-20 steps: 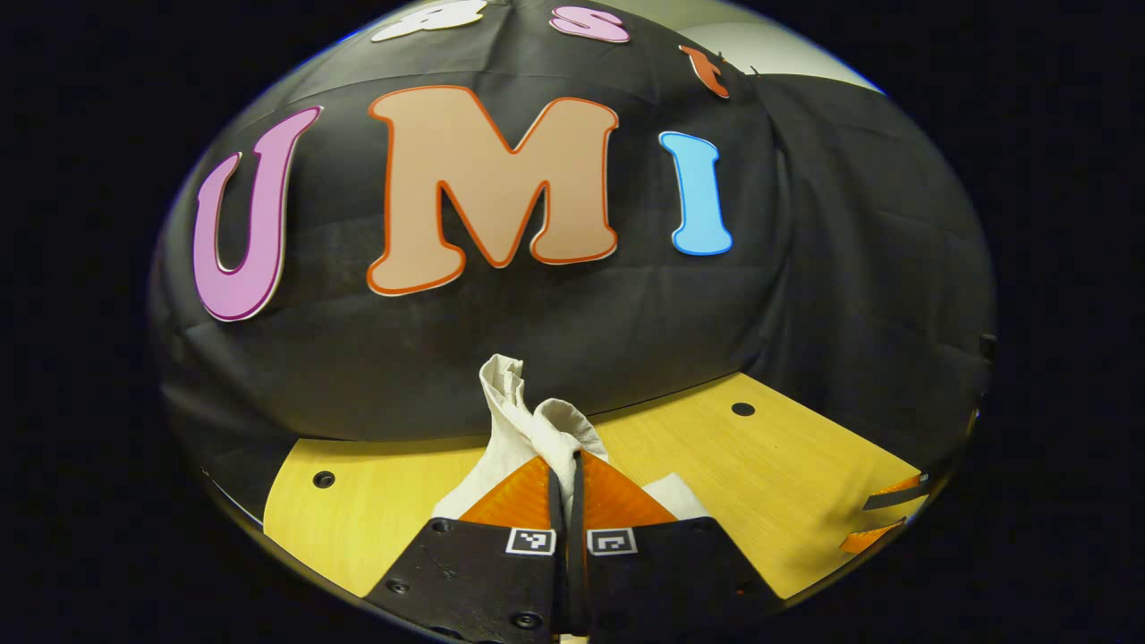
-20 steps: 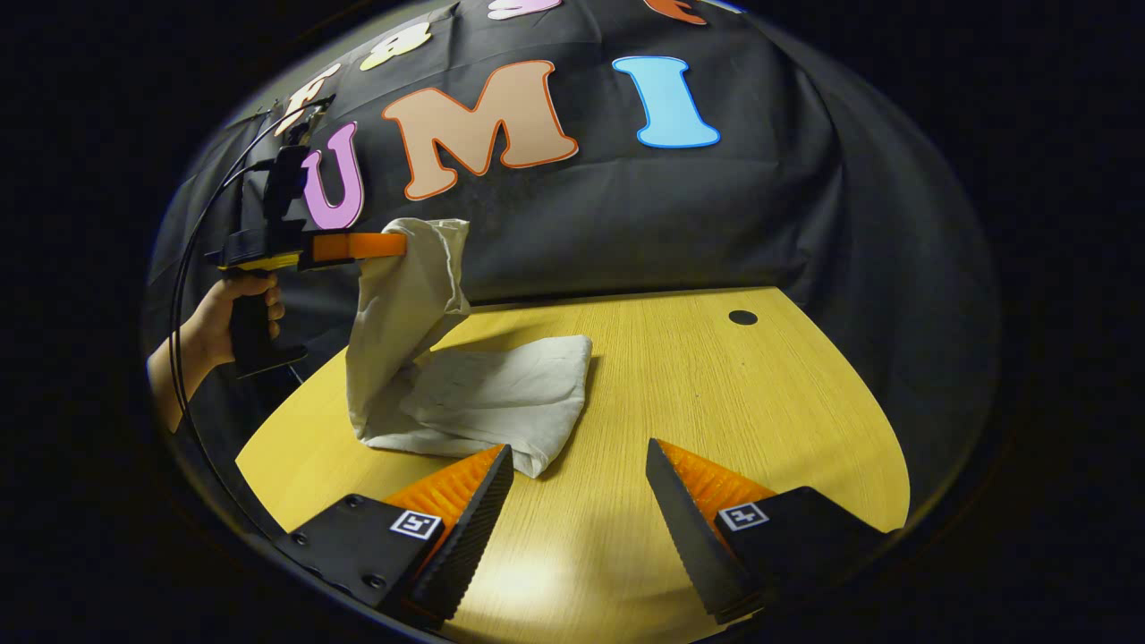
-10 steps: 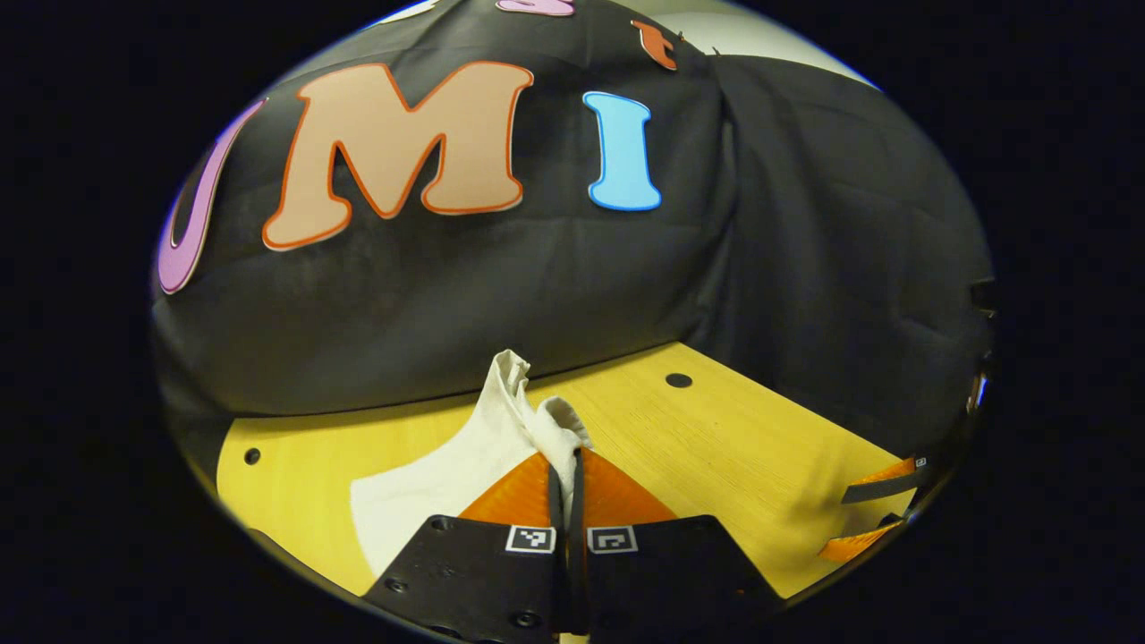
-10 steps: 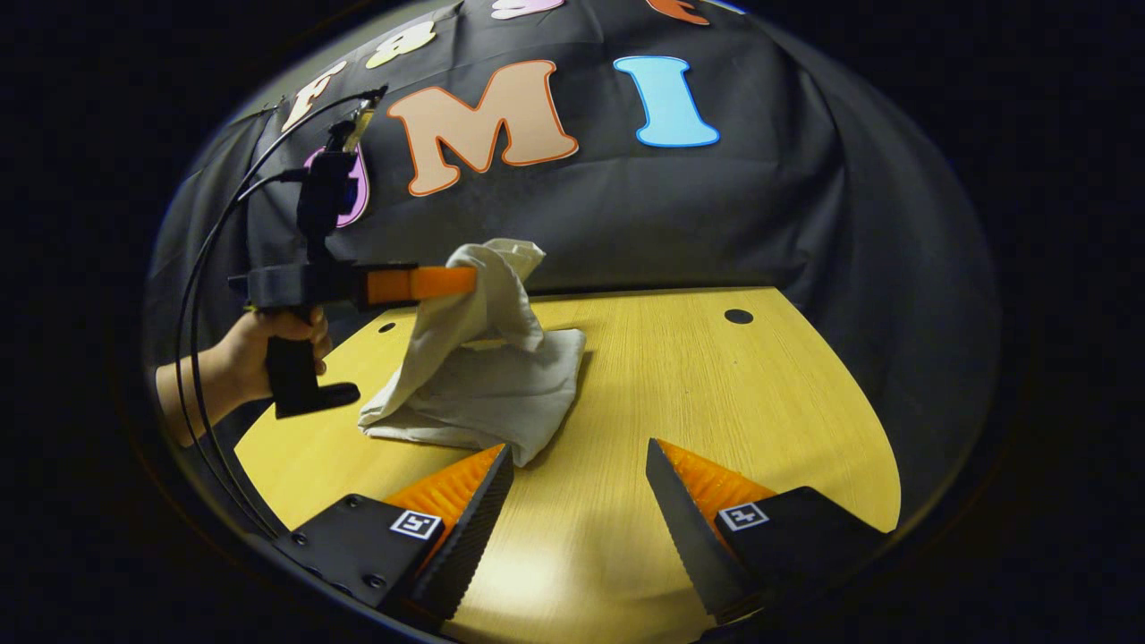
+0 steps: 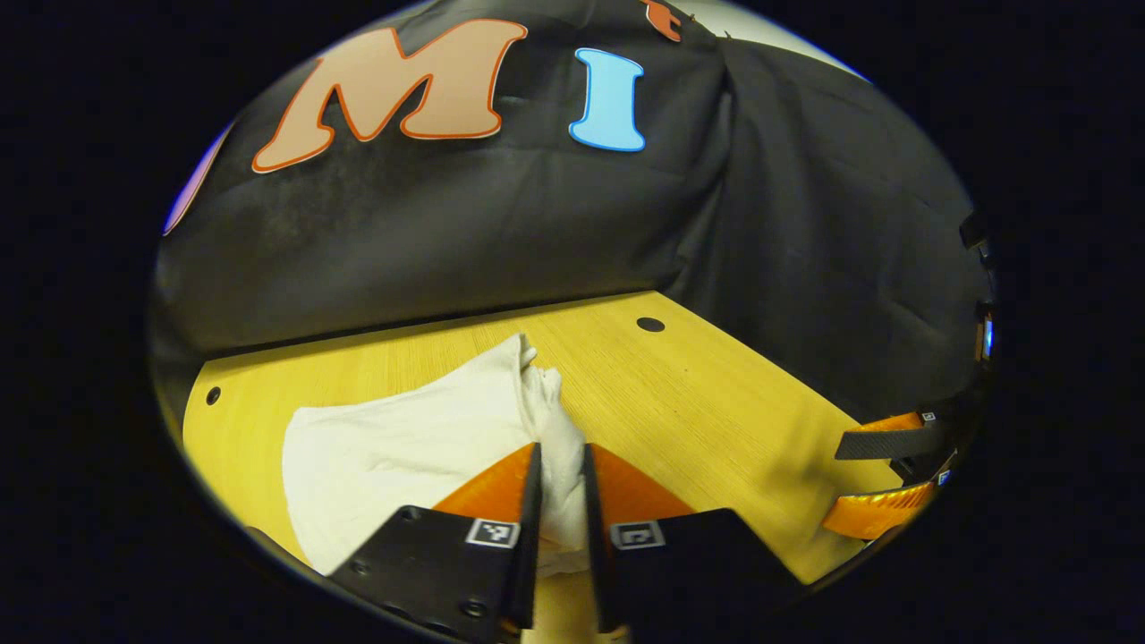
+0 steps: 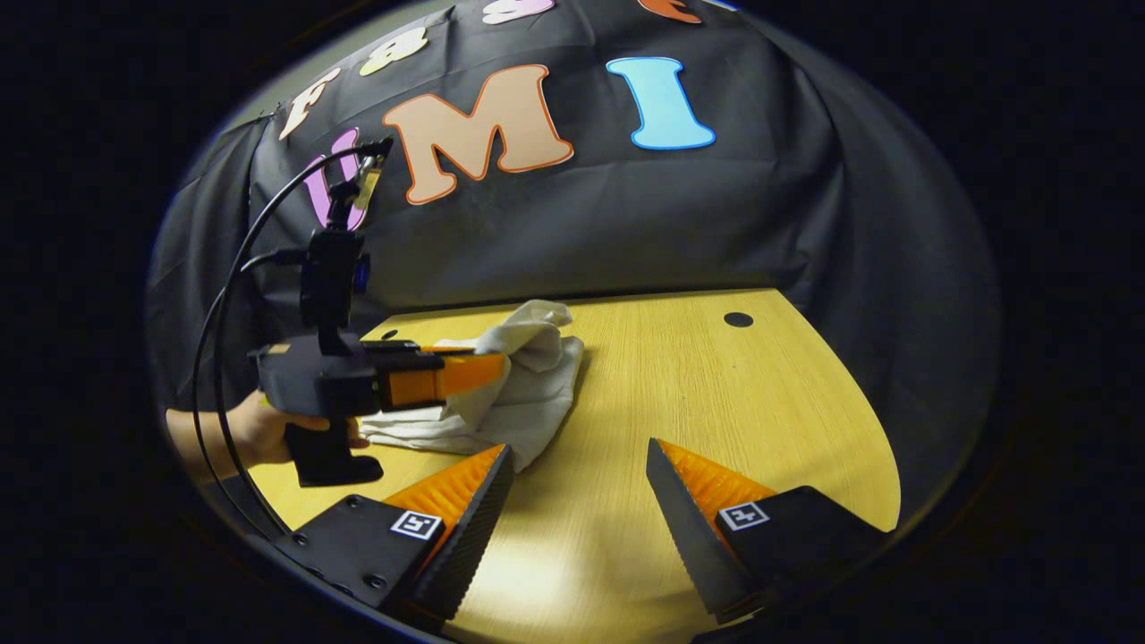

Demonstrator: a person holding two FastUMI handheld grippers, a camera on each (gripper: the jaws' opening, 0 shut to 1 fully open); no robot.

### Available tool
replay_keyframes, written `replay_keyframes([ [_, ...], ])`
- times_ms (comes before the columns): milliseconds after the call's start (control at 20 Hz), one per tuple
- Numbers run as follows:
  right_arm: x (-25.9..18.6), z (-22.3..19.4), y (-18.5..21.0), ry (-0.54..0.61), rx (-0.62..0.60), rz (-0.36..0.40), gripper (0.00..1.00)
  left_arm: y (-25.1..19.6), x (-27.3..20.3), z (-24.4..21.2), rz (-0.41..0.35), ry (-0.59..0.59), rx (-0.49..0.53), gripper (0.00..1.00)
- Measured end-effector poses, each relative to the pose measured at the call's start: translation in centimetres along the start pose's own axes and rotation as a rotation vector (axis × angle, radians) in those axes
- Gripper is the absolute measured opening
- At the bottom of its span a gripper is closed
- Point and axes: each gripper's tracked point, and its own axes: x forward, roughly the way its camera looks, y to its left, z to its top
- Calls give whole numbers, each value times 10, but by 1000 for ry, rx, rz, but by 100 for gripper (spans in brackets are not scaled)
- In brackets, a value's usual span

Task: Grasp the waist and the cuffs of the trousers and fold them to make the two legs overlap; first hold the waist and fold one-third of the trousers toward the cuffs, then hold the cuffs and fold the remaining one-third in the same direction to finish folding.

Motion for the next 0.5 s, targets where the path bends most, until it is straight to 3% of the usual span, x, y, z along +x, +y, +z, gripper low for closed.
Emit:
replay_keyframes([
  [250,-8,37,18,-107,-26,-24,96,25,-53,28,87,-108,31,97],
  [500,-22,74,59,-221,-53,-25,96,74,-131,57,224,-230,49,95],
])
